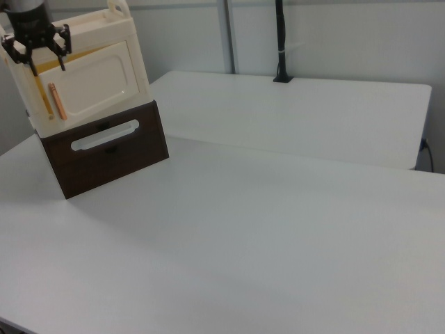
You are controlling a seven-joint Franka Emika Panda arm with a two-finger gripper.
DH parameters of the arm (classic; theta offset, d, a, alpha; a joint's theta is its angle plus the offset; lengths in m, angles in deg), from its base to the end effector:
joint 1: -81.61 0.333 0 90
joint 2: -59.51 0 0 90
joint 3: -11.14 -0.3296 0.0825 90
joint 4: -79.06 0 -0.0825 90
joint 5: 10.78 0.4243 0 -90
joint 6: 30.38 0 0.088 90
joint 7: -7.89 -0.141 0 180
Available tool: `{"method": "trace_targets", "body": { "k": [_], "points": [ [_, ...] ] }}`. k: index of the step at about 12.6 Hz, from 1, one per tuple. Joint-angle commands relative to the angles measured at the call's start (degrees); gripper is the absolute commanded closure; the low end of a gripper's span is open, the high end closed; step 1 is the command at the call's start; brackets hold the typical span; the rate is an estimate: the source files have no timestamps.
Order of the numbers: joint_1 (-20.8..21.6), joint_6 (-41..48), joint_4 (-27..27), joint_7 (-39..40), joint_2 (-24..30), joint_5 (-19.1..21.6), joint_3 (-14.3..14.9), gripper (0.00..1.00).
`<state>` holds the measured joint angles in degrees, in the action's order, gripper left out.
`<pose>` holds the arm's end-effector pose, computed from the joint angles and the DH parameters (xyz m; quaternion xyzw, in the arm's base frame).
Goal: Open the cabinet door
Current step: 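Pull the door handle outward, swinging the door open on its hinge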
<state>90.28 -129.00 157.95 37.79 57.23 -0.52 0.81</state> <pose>0.5872 0.2231 0.7001 -0.8960 -0.4069 -0.1595 0.0781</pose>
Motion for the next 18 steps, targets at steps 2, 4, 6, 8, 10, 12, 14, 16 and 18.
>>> {"method": "trace_targets", "body": {
  "k": [2, 4, 6, 8, 10, 12, 14, 16, 18],
  "points": [
    [5.47, -8.76, -0.5, -2.22, -0.79, 2.4, -0.13, 0.37],
    [7.41, -10.1, -0.32, -2.4, -1.49, 2.4, -0.3, 0.32],
    [7.94, -10.19, -0.23, -2.31, -2.72, 2.31, -0.3, 0.31],
    [8.64, -10.62, -0.14, -2.22, -3.95, 2.23, -0.31, 0.31],
    [8.91, -11.41, 0.12, -2.31, -4.74, 2.14, -0.31, 0.31],
    [9.26, -12.2, 0.73, -2.22, -5.01, 2.05, -0.31, 0.29],
    [9.26, -12.47, 0.73, -2.22, -5.19, 1.87, -0.31, 0.29],
    [8.74, -12.47, 1.61, -2.22, -5.1, 1.7, -0.22, 0.26],
    [6.81, -12.39, 1.7, -2.13, -5.1, 1.44, 0.48, 0.26]
  ]
}}
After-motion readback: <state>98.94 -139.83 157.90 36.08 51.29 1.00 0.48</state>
